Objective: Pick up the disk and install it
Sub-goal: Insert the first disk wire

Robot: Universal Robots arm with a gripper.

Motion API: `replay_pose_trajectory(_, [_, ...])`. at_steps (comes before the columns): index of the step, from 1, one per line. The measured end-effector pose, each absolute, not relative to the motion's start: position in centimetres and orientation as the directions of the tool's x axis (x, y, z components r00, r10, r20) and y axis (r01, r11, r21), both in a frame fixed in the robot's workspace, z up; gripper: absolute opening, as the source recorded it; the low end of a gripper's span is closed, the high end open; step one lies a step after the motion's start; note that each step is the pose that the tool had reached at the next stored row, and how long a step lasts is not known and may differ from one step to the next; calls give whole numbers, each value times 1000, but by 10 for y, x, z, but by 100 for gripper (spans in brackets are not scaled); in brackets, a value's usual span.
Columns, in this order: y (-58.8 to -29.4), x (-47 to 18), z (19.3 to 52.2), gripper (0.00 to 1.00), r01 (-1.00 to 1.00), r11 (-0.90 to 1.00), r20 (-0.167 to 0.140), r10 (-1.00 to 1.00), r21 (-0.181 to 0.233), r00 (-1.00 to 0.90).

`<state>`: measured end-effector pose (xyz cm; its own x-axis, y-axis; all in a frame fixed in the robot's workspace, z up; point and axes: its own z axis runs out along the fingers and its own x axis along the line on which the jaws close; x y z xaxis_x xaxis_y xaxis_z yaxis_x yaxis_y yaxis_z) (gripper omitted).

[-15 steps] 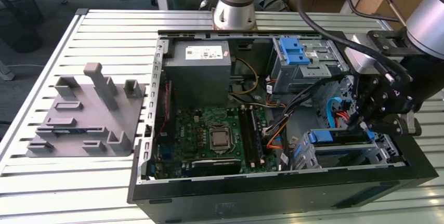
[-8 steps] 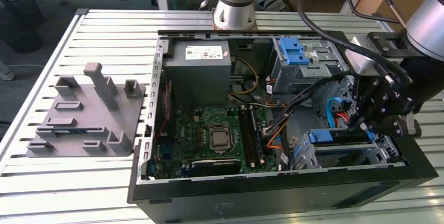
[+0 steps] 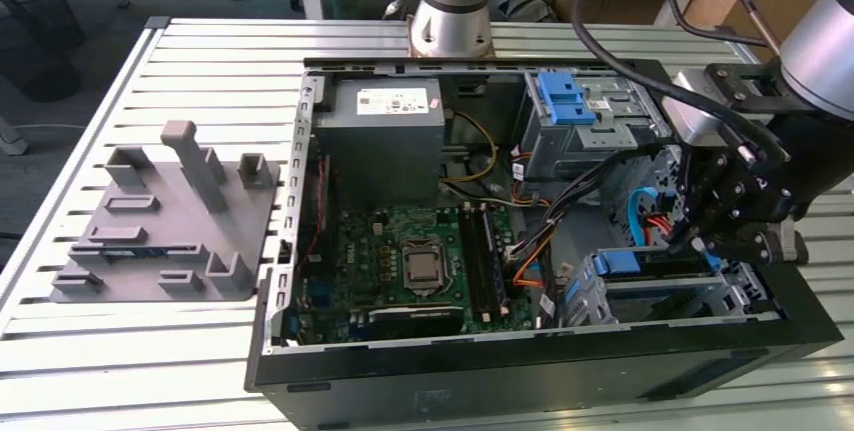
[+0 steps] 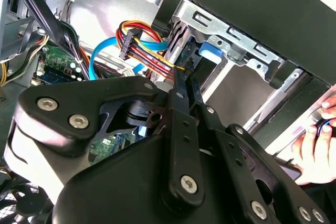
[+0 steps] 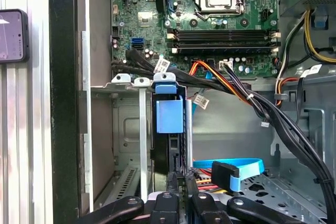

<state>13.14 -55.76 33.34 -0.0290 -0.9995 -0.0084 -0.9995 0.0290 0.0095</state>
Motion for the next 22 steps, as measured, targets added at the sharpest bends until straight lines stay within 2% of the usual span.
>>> replay_pose_trajectory(22, [-558, 134, 329, 16, -999, 30, -8, -1000, 10, -30])
